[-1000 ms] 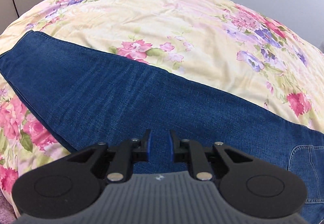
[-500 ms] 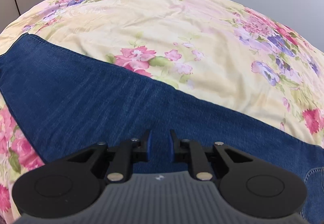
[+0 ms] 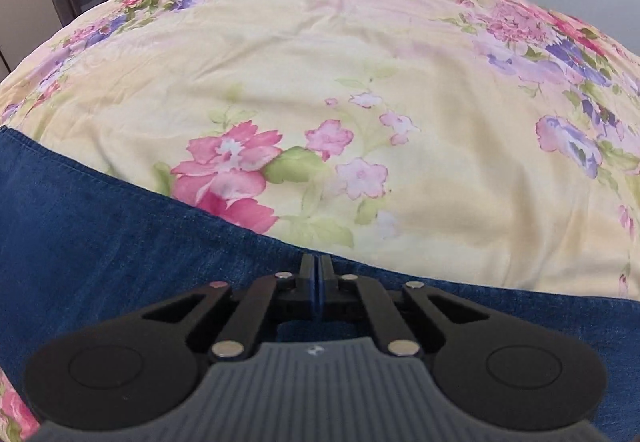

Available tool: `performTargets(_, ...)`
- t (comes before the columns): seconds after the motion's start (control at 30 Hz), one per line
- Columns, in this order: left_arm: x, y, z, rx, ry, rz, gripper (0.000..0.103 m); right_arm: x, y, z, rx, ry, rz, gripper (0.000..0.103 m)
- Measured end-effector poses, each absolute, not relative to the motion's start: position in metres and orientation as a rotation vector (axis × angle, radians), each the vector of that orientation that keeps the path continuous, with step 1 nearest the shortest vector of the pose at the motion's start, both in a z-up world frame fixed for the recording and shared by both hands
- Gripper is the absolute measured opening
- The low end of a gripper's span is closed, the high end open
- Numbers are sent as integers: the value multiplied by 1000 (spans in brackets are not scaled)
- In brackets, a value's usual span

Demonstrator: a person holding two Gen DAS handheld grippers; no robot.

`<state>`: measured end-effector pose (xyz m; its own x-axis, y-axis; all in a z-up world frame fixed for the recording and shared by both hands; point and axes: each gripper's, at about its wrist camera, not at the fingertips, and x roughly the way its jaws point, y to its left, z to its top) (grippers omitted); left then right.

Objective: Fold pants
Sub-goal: 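Grasp the jeans leg hem with the left gripper and lift it up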

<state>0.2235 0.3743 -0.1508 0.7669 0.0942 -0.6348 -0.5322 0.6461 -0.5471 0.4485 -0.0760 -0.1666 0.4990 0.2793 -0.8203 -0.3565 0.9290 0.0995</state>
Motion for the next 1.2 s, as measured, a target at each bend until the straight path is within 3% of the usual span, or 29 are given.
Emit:
performTargets(0.13, 227, 370, -138, -758, 602, 375, 10, 443, -82, -163, -45, 1001, 386, 0)
performTargets(0.5, 230, 367, -126, -744, 597, 369, 9, 323, -109, -158, 24, 1096, 453, 0)
performTargets(0.87, 233, 357, -105, -698, 602, 343, 8, 282, -117, -175, 93, 1091, 397, 0)
performTargets(1.2, 238, 292, 1, -575, 505, 266, 5, 281, -161, -127, 148, 1035, 388, 0)
